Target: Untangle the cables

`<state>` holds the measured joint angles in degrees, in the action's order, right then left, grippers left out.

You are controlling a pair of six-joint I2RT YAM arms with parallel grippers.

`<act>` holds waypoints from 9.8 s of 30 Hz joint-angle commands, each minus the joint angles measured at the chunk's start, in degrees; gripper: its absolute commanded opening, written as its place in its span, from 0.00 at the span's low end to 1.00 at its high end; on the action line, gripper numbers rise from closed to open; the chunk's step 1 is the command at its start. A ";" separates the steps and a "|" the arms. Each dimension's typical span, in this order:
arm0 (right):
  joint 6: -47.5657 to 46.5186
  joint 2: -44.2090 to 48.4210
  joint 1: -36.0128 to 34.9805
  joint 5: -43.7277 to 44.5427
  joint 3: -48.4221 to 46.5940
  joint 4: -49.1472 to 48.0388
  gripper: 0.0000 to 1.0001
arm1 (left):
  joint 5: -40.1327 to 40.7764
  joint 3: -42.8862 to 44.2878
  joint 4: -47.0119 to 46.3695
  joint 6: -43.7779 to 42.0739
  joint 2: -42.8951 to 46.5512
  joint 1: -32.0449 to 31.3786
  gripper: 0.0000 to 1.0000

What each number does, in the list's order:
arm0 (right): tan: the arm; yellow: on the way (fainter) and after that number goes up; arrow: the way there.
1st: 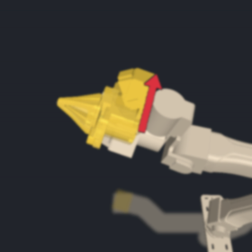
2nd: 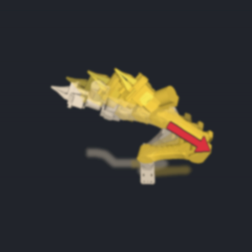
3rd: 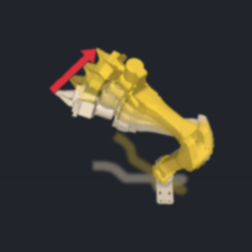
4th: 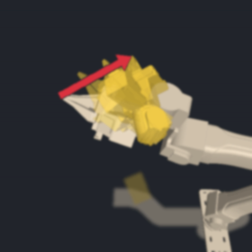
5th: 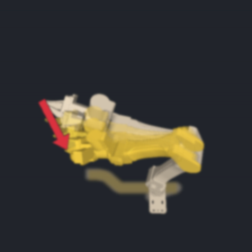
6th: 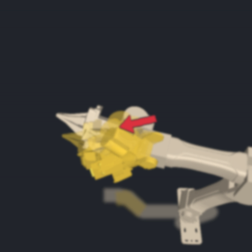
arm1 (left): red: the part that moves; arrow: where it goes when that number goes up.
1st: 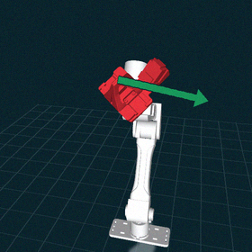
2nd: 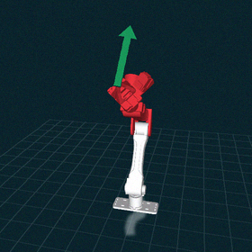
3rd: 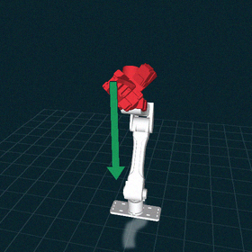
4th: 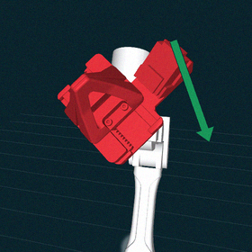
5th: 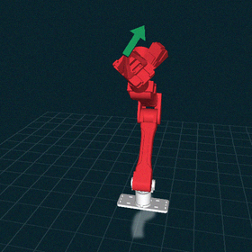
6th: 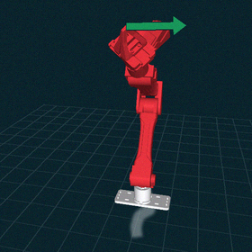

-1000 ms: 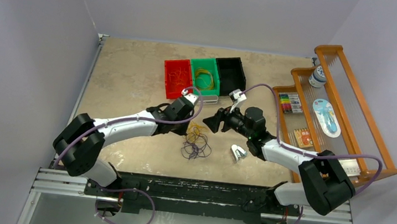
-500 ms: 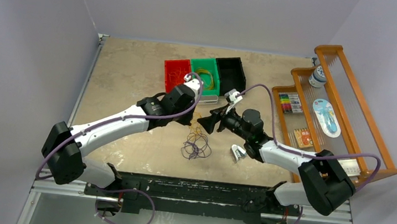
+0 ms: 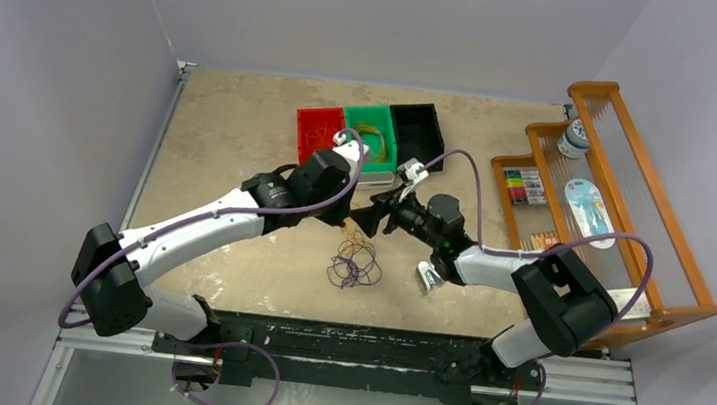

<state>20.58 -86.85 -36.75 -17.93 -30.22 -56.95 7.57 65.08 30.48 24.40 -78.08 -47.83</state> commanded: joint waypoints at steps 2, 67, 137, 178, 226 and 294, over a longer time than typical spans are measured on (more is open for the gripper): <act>1.23 -2.60 -0.30 -2.73 -4.23 -8.21 0.80 | -2.51 3.48 -0.73 -1.35 2.13 -0.40 0.00; 9.82 -15.46 -1.12 6.69 6.74 -9.17 0.45 | 21.92 75.47 15.29 -19.49 -8.98 -0.53 0.00; -3.14 3.65 -3.12 -2.27 -1.08 -17.56 0.71 | 20.32 69.46 8.65 -22.53 -4.82 -0.59 0.00; 2.91 -19.69 -3.86 -8.76 -11.89 -25.23 0.25 | 18.22 69.77 9.33 -22.27 -5.15 -0.58 0.00; 15.47 -20.37 -3.77 11.69 12.76 -16.89 0.00 | 36.01 75.59 -5.62 -34.89 -2.11 -0.54 0.00; -23.61 11.97 -3.78 -13.84 -15.44 -5.27 0.77 | 16.78 65.58 0.45 -22.51 -4.71 -0.55 0.00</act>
<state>-1.15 -72.82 -40.23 -31.18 -41.45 -57.76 25.76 130.50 32.36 0.93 -82.87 -48.51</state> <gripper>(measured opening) 0.769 0.011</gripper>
